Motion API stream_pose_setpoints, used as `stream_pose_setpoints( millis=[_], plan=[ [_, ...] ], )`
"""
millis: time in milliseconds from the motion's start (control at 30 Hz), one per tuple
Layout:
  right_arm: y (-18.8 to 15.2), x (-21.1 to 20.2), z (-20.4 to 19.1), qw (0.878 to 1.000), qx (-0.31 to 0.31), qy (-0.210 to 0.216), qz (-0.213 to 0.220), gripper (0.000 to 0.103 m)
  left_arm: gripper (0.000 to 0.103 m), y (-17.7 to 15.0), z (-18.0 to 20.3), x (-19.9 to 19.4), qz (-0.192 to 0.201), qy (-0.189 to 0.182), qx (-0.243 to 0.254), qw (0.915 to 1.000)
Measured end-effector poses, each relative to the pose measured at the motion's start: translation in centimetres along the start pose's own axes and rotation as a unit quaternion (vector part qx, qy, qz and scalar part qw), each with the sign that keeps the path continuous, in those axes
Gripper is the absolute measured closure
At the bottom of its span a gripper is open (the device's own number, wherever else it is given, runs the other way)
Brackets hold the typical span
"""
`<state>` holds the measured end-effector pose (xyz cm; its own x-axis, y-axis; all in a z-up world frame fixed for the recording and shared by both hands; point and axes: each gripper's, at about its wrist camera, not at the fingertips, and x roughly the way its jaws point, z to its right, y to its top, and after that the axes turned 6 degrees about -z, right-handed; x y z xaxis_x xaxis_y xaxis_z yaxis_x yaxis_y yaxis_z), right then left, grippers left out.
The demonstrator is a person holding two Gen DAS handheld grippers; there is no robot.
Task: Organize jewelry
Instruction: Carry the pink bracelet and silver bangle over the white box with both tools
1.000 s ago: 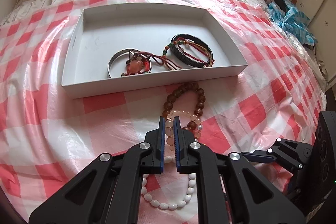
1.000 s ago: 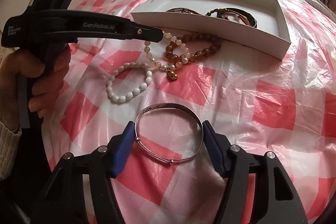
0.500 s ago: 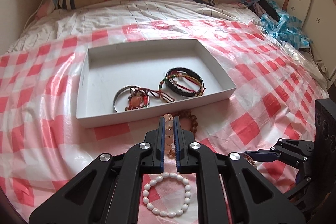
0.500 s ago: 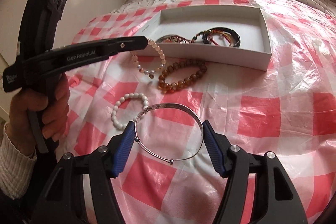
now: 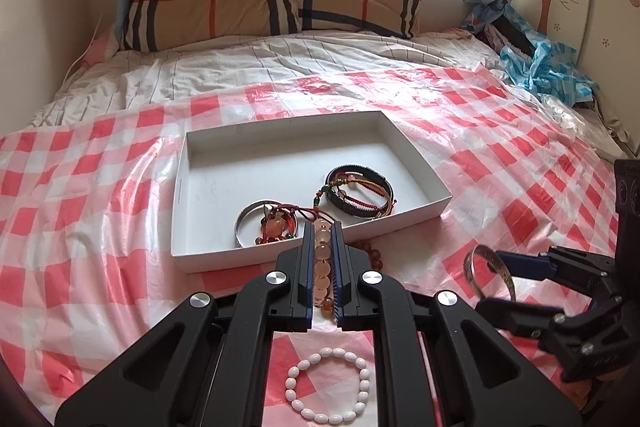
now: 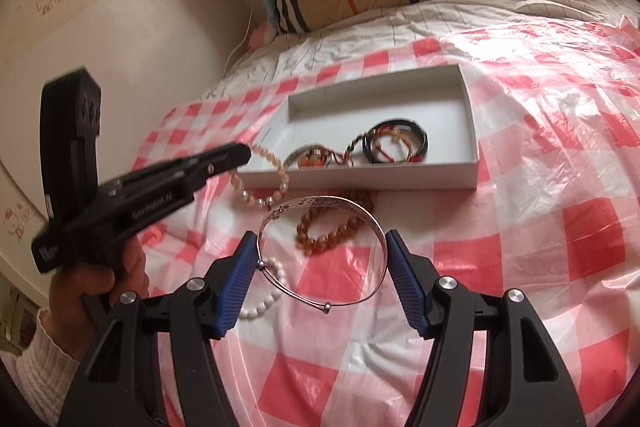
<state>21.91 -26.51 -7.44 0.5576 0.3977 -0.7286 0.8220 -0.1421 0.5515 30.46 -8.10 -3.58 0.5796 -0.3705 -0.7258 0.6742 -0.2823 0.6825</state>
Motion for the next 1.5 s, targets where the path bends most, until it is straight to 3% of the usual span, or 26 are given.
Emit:
stream_pose_setpoints(
  millis=[567, 867, 1500],
  plan=[
    [2.1, -0.6, 0.3, 0.997, 0.034, 0.014, 0.064, 0.04, 0.096, 0.8, 0.5, -1.3, 0.034, 0.001, 0.001, 0.9994],
    [4.6, 0.5, 0.6, 0.995, 0.035, -0.008, 0.098, 0.04, 0.096, 2.7, -1.1, -1.4, 0.044, -0.028, -0.036, 0.998],
    [8.1, 7.5, 1.2, 0.995, -0.005, -0.081, 0.067, 0.04, 0.096, 5.2, -4.2, 3.3, 0.017, -0.052, -0.099, 0.9936]
  ],
)
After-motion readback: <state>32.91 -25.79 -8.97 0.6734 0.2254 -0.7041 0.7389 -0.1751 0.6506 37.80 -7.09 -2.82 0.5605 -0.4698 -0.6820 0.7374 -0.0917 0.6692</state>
